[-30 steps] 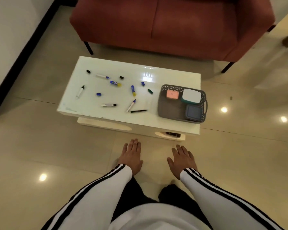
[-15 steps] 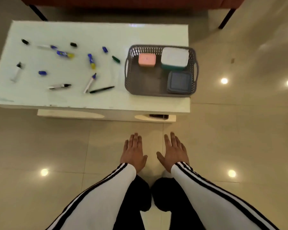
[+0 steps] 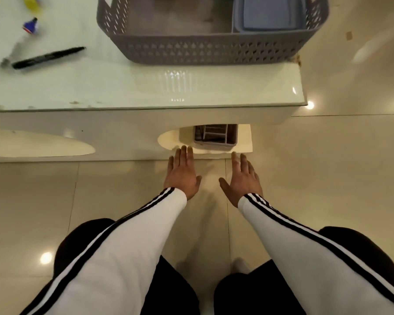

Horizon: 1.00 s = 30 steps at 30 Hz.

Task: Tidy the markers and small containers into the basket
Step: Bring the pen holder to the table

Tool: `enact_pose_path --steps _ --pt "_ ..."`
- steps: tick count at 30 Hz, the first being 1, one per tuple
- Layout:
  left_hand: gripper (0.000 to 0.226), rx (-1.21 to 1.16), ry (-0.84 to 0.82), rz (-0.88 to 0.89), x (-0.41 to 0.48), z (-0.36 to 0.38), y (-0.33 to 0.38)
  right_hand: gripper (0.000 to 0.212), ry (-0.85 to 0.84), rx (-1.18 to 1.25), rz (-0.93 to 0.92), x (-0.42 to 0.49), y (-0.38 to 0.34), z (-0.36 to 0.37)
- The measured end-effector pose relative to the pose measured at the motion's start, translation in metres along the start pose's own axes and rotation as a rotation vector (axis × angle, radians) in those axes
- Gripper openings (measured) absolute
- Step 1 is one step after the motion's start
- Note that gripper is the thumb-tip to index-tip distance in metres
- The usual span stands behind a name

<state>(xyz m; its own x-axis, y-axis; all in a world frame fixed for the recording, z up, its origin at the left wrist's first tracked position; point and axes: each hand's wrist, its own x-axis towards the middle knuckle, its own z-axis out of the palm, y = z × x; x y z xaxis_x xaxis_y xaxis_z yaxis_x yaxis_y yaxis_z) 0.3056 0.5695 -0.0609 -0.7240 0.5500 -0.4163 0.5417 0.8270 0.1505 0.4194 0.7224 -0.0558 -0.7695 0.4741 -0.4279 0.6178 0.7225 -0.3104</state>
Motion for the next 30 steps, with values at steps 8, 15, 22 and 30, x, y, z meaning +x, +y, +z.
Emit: enact_pose_path --steps 8,15,22,30 --pt "0.092 -0.004 0.044 0.023 0.028 -0.019 0.01 0.078 0.064 0.034 0.025 0.033 -0.017 -0.008" --pt "0.083 -0.01 0.1 0.071 0.042 -0.019 0.003 0.063 0.053 0.124 0.015 0.056 -0.013 -0.016" --pt "0.095 -0.063 -0.088 0.036 -0.045 -0.05 0.013 0.065 -0.066 0.143 0.044 -0.021 -0.033 -0.057" --pt "0.097 -0.119 -0.287 -0.057 -0.208 -0.195 0.009 0.072 -0.316 0.123 0.068 -0.175 -0.118 -0.18"
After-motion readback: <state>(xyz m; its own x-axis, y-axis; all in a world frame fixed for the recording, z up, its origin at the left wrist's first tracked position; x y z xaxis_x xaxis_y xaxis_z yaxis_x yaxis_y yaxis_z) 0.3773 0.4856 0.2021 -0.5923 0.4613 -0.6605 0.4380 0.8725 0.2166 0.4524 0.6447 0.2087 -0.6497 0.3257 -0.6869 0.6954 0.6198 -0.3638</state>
